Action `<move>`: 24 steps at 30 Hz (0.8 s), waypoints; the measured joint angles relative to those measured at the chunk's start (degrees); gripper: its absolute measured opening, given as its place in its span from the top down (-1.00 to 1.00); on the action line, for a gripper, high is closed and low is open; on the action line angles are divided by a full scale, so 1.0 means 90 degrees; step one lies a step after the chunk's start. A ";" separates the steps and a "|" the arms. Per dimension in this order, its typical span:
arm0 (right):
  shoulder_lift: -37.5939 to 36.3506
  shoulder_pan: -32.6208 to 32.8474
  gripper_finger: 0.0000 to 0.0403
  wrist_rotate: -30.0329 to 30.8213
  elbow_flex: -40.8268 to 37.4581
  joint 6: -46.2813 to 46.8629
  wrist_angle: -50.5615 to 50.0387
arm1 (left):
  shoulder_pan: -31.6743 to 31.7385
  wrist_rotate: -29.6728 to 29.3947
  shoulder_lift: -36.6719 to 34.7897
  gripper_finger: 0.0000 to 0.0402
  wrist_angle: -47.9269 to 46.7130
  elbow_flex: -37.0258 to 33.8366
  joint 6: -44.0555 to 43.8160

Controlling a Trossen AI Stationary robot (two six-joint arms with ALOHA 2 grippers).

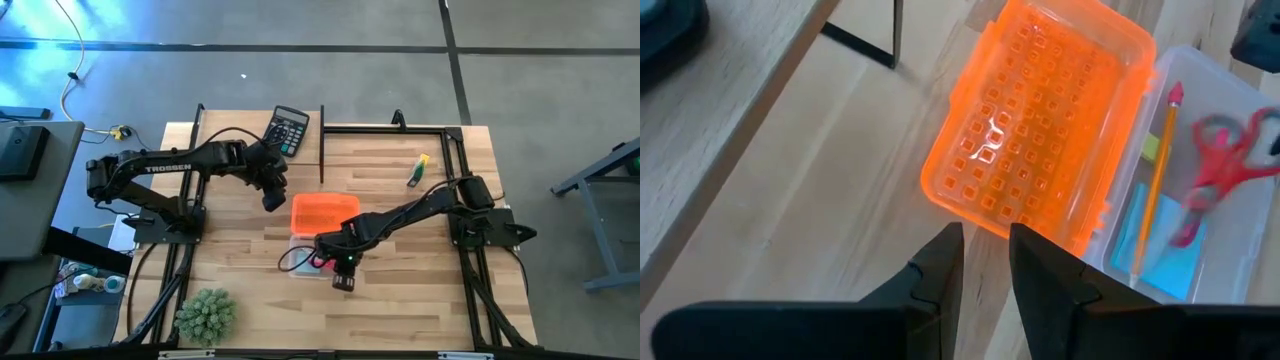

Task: Pack school essentials
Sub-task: Put the red scissors into the school supply box, then put the crayon box into the school supply box

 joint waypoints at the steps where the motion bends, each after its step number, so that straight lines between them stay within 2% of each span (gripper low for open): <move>1: 0.0000 -0.0002 0.68 0.0049 0.0000 0.0016 0.0000 | 0.0000 0.0000 0.0000 0.63 -0.0002 0.0000 0.0000; 7: 0.0000 -0.0017 0.45 0.0110 0.0000 0.0016 -0.0003 | 0.0000 0.0002 0.0000 0.63 -0.0002 0.0001 0.0113; 13: -0.0002 -0.0017 0.40 0.0150 0.0148 0.0077 -0.0172 | 0.0000 0.0071 0.0000 0.63 -0.0005 0.0000 0.0119; 16: -0.0049 -0.0015 0.40 0.0450 0.0214 0.0083 -0.0440 | 0.0000 0.0276 0.0000 0.63 -0.0005 0.0000 0.0165; 24: -0.0542 -0.0075 0.40 0.1440 0.0226 0.0252 -0.0801 | 0.0000 0.0274 0.0000 0.63 -0.0002 0.0000 0.0335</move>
